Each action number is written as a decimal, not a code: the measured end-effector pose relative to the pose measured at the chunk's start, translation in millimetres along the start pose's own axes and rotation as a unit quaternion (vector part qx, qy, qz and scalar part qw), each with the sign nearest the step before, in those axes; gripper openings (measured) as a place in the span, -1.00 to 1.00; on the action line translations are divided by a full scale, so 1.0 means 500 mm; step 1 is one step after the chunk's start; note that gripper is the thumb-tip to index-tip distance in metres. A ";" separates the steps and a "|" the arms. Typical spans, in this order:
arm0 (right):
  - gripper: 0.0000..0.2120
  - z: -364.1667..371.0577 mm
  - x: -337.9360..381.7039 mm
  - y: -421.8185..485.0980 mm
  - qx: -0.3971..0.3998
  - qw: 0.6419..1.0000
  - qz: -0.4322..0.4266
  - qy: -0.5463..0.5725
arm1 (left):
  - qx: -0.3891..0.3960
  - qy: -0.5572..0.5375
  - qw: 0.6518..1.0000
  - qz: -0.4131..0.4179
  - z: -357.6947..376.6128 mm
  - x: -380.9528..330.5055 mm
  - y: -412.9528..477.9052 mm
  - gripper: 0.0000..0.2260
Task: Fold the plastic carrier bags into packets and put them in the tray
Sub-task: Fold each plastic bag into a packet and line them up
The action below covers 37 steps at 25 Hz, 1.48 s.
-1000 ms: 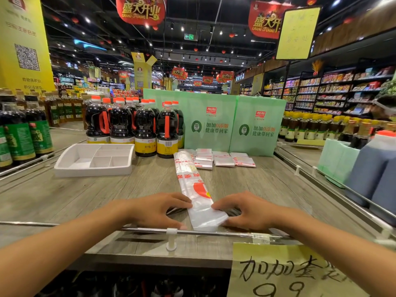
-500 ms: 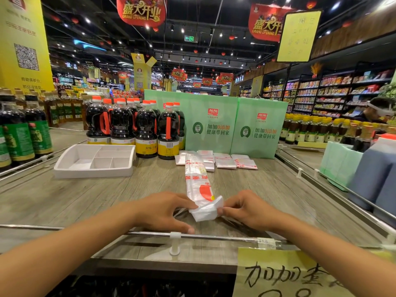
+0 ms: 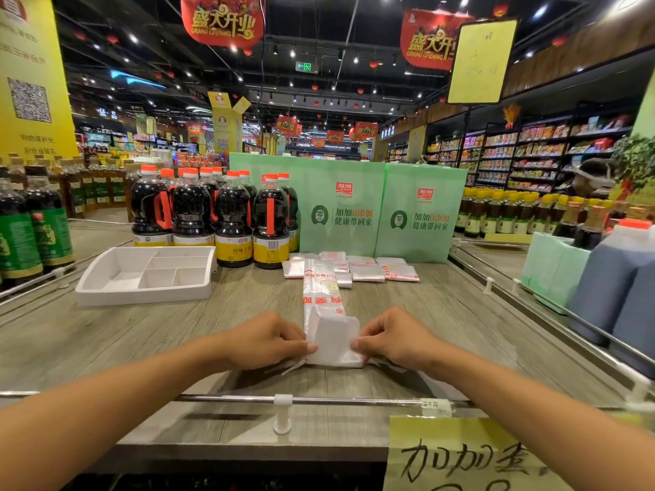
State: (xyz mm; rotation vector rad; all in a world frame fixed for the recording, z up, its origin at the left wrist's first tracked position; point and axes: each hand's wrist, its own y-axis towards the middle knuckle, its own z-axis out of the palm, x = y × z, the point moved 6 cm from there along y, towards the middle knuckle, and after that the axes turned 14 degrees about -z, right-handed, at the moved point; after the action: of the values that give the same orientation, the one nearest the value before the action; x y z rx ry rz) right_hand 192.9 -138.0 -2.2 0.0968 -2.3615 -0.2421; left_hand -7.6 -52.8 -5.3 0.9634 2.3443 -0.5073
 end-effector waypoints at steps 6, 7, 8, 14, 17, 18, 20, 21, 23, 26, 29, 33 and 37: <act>-0.82 0.007 -0.020 0.021 -0.015 0.998 0.014 -0.053 | -0.042 -0.064 0.995 -0.057 0.002 0.005 0.023 -0.67; -0.82 0.009 -0.021 0.024 -0.012 0.998 0.009 -0.062 | -0.050 -0.057 0.995 -0.058 0.003 0.009 0.028 -0.71; -0.83 0.012 -0.023 0.026 -0.006 0.997 0.001 -0.075 | -0.062 -0.042 0.996 -0.055 0.003 0.011 0.030 -0.73; -0.76 0.014 -0.019 0.029 0.004 0.988 -0.060 -0.144 | -0.122 0.083 0.988 -0.050 0.007 0.020 0.032 -0.57; -0.61 0.020 -0.025 0.031 0.032 0.985 -0.089 -0.143 | -0.090 0.151 0.984 -0.028 0.017 0.025 0.035 -0.44; -0.58 0.021 -0.029 0.032 0.042 0.983 -0.097 -0.150 | -0.073 0.187 0.979 -0.025 0.024 0.024 0.035 -0.49; -0.54 0.020 -0.038 0.032 0.069 0.976 -0.099 -0.181 | -0.039 0.237 0.970 -0.044 0.033 0.035 0.039 -0.50; -0.50 0.018 -0.046 0.029 0.092 0.971 -0.083 -0.203 | -0.021 0.249 0.967 -0.058 0.035 0.040 0.040 -0.48; -0.39 0.019 -0.060 0.019 0.154 0.956 -0.047 -0.247 | 0.014 0.257 0.963 -0.081 0.039 0.050 0.042 -0.43; -0.32 0.032 -0.062 0.007 0.229 0.924 -0.033 -0.305 | 0.045 0.267 0.959 -0.088 0.038 0.053 0.042 -0.39; -0.32 0.037 -0.060 0.004 0.247 0.913 -0.033 -0.322 | 0.059 0.282 0.954 -0.077 0.036 0.048 0.043 -0.37; -0.34 0.036 -0.028 -0.003 0.199 0.943 -0.110 -0.245 | 0.018 0.283 0.959 -0.022 0.024 0.031 0.041 -0.36; -0.36 0.028 -0.010 -0.008 0.153 0.968 -0.131 -0.152 | 0.038 0.216 0.976 -0.018 0.025 0.038 0.037 -0.23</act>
State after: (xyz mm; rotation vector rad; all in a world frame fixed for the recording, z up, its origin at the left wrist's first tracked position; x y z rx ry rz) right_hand 186.6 -139.2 -16.5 0.5584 -2.6748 -0.0138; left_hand -0.8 -37.0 -29.4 1.1634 2.7473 -0.4367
